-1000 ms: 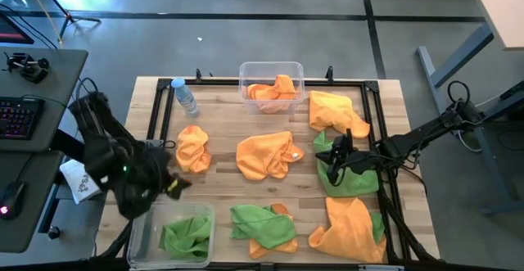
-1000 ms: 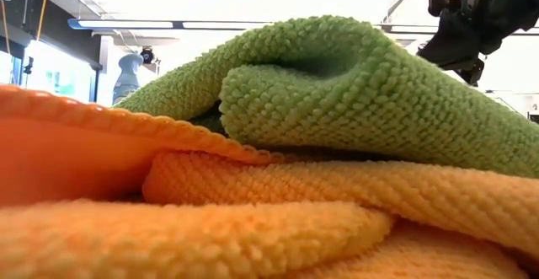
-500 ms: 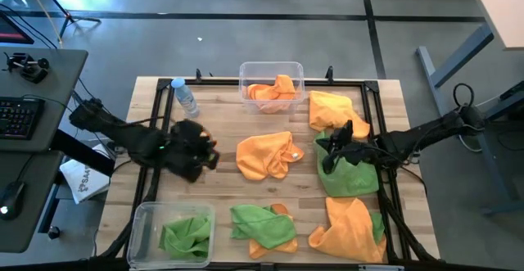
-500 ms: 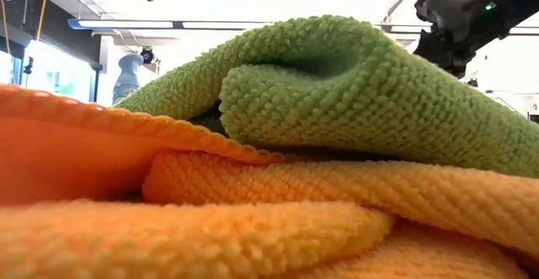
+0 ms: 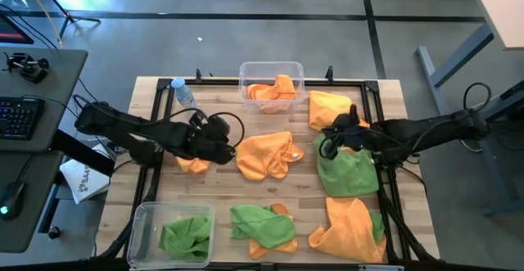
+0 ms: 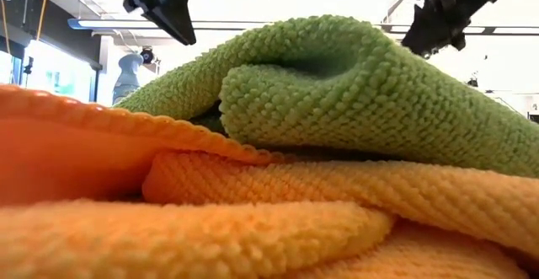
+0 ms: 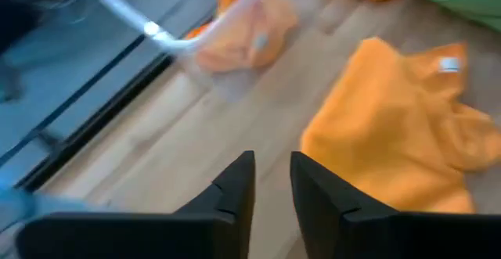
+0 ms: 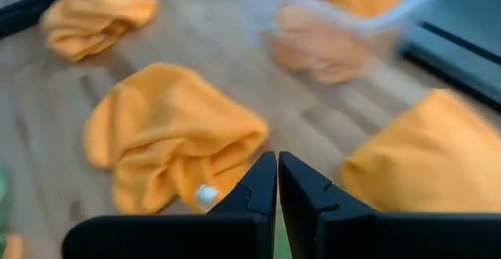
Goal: Sort microfiber towel by color & place in baskets
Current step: Put the orange towel into the top transparent bin
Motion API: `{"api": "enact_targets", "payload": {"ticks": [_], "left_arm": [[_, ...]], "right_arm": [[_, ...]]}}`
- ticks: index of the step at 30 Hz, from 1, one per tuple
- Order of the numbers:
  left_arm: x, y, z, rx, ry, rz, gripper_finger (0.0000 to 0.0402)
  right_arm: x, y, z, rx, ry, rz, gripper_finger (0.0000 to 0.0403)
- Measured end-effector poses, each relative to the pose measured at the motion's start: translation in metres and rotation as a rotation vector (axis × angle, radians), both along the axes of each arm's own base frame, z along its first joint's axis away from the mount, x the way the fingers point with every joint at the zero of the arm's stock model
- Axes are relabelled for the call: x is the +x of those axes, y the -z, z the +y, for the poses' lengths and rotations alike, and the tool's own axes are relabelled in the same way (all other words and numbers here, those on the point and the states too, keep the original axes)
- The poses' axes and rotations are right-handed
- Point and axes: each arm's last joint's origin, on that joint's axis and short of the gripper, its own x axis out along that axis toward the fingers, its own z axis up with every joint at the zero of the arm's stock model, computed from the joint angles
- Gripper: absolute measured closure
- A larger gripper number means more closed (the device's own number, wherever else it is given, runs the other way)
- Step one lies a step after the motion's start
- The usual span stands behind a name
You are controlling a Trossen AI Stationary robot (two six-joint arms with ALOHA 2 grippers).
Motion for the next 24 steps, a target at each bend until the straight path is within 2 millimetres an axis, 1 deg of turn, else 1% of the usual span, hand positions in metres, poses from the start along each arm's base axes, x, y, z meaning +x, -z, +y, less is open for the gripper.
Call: {"api": "enact_targets", "payload": {"ticks": [4,6,8,12,15,20,24], "left_arm": [[-0.007,0.015,0.007,-0.062,0.159,-0.11,0.0377],[-0.013,0.02,0.01,-0.09,0.23,-0.178,0.0394],[-0.019,0.023,0.014,-0.114,0.279,-0.253,0.0398],[-0.031,0.025,0.019,-0.14,0.316,-0.36,0.0395],[-0.038,0.02,0.022,-0.14,0.313,-0.389,0.0398],[-0.043,0.014,0.025,-0.1,0.34,-0.397,0.0401],[-0.044,0.012,0.026,-0.095,0.343,-0.401,0.0401]], "right_arm": [[-0.013,-0.027,-0.007,0.063,0.139,0.025,0.0399],[-0.021,-0.035,-0.012,0.113,0.232,0.041,0.0402],[-0.028,-0.04,-0.017,0.151,0.329,0.066,0.0402],[-0.043,-0.034,-0.032,0.247,0.536,0.202,0.0402],[-0.049,-0.023,-0.043,0.316,0.628,0.312,0.0402],[-0.056,-0.013,-0.058,0.358,0.687,0.415,0.0399],[-0.06,-0.011,-0.068,0.411,0.687,0.447,0.0368]]}}
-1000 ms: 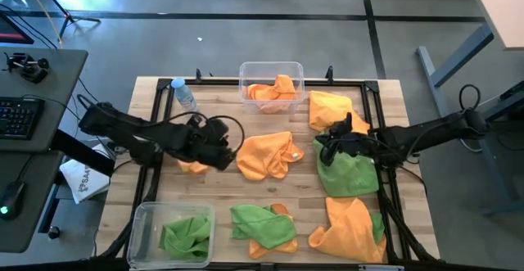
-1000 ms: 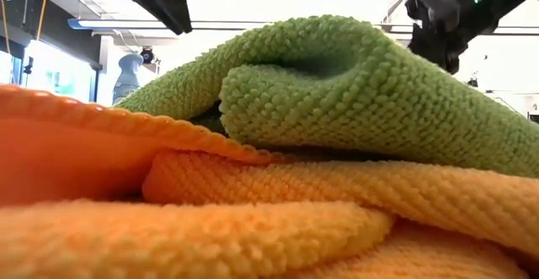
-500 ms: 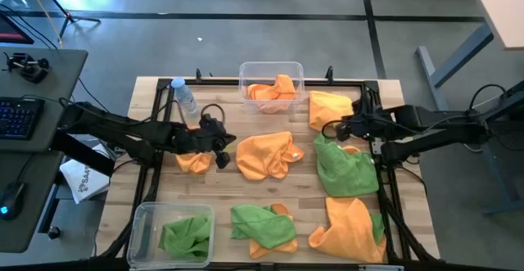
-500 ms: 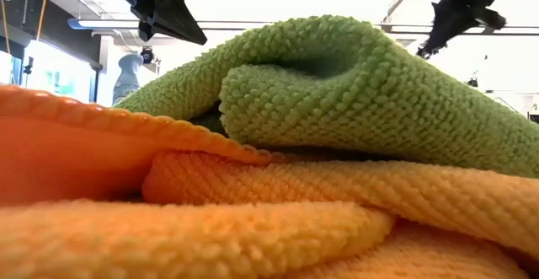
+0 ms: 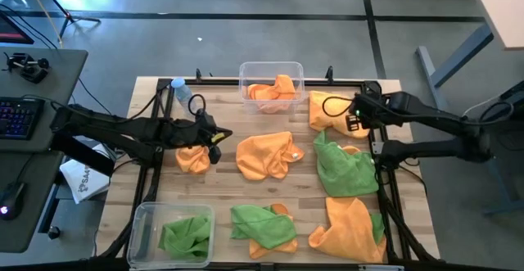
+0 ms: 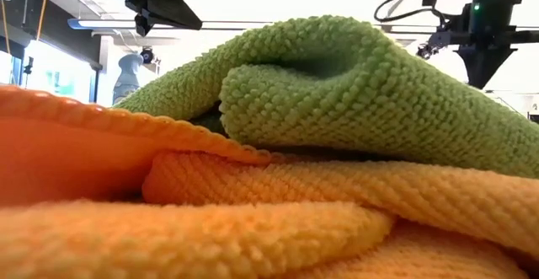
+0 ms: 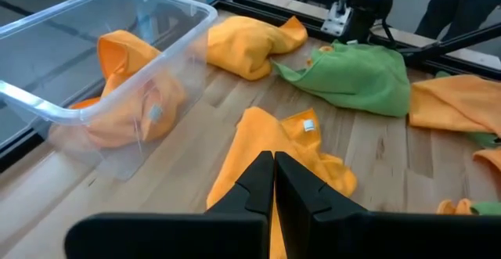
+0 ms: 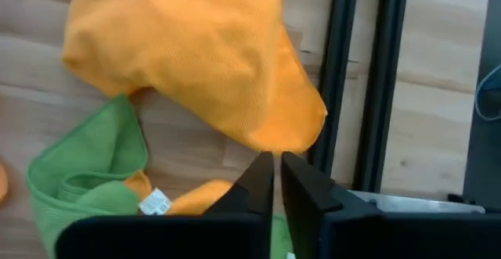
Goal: Sort microfiber towel by color & place in baskets
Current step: Put the orange towel into the top transparent bin
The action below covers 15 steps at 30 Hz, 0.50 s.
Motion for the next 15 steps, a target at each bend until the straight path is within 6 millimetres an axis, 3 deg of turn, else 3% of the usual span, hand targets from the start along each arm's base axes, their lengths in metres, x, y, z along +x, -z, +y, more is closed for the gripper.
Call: {"api": "enact_targets", "payload": {"ticks": [6,10,15], "left_arm": [[0.0,0.0,0.0,-0.004,-0.002,0.002,0.0401],[0.0,0.0,0.0,-0.005,-0.002,0.003,0.0401],[0.0,0.0,0.0,-0.006,-0.003,0.002,0.0401]], "right_arm": [[0.0,0.0,-0.007,-0.001,-0.024,-0.008,0.0299],[-0.003,0.001,-0.013,0.005,0.063,-0.017,0.0267],[-0.009,0.026,-0.026,0.111,0.108,0.055,0.0257]]}}
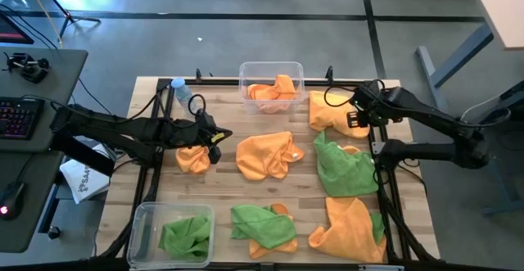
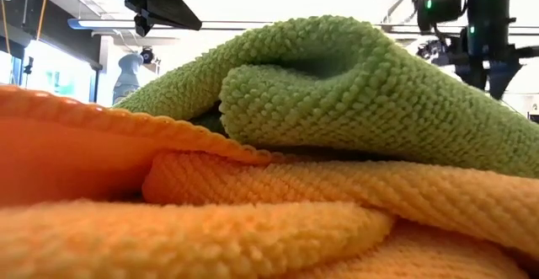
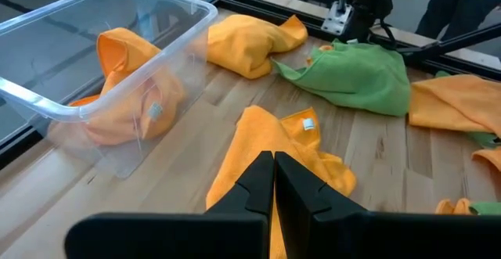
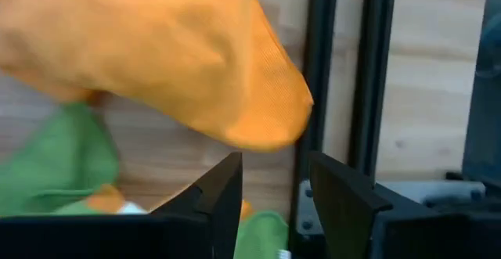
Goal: Sort microfiber towel by color & place in baskets
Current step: Put the orange towel into the top transparent bin
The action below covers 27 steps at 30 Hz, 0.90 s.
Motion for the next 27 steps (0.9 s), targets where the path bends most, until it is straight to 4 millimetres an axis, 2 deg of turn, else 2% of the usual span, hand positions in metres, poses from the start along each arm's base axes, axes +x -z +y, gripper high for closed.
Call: {"api": "enact_targets", "payload": {"ticks": [12,21,27], "left_arm": [[0.0,0.0,0.0,-0.038,-0.02,-0.016,0.0401],[0.0,0.0,0.0,-0.043,-0.023,-0.018,0.0401],[0.0,0.0,0.0,-0.044,-0.023,-0.018,0.0401]], "right_arm": [[-0.015,0.074,-0.028,0.115,0.069,0.089,0.0257],[-0.018,0.086,-0.045,0.095,0.141,0.073,0.026],[-0.02,0.094,-0.052,0.13,0.172,0.102,0.0289]]}}
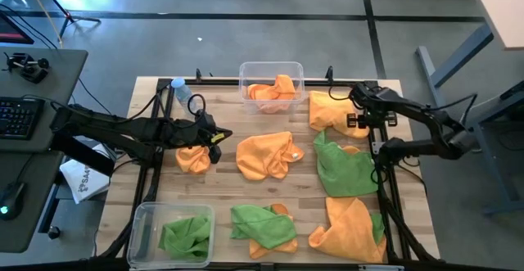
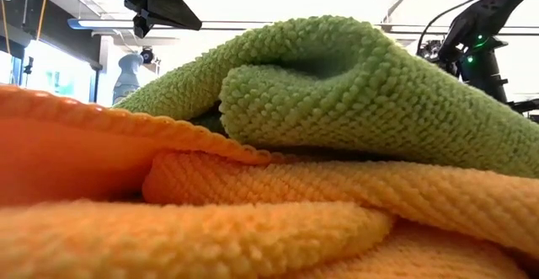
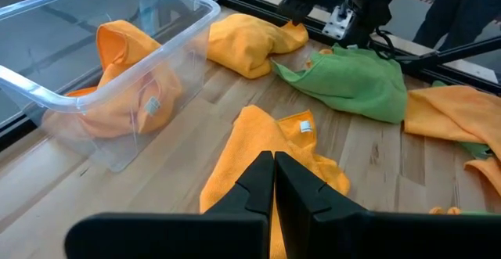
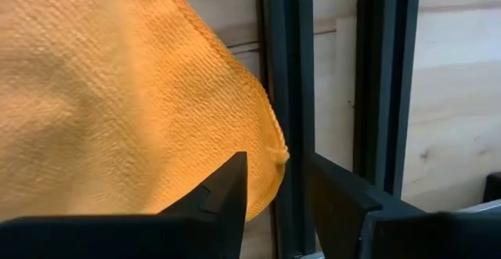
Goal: Sort microfiber towel by color & place in baskets
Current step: Put the orange towel into the top transparent bin
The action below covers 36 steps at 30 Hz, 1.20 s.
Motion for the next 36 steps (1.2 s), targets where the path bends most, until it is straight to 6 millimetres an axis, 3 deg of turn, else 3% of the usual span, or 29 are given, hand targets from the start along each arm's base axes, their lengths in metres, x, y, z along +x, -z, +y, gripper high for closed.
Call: {"api": "enact_targets", "payload": {"ticks": [7,12,20,28,36], "left_arm": [[0.0,0.0,0.0,0.0,0.0,0.0,0.0401],[0.0,0.0,0.0,-0.001,-0.001,0.0,0.0401],[0.0,0.0,0.0,0.0,0.0,0.0,0.0401],[0.0,0.0,0.0,0.015,0.007,0.006,0.0401],[0.0,0.0,0.0,0.024,0.011,0.01,0.0401]], "right_arm": [[0.003,0.007,-0.006,0.007,-0.002,0.01,0.0336],[0.002,0.008,-0.003,0.052,-0.045,0.041,0.0394],[-0.002,-0.011,0.013,0.029,-0.054,-0.045,0.0399],[0.0,-0.065,0.041,-0.219,-0.048,-0.306,0.0401],[-0.009,-0.147,0.063,-0.614,-0.09,-0.586,0.0402]]}}
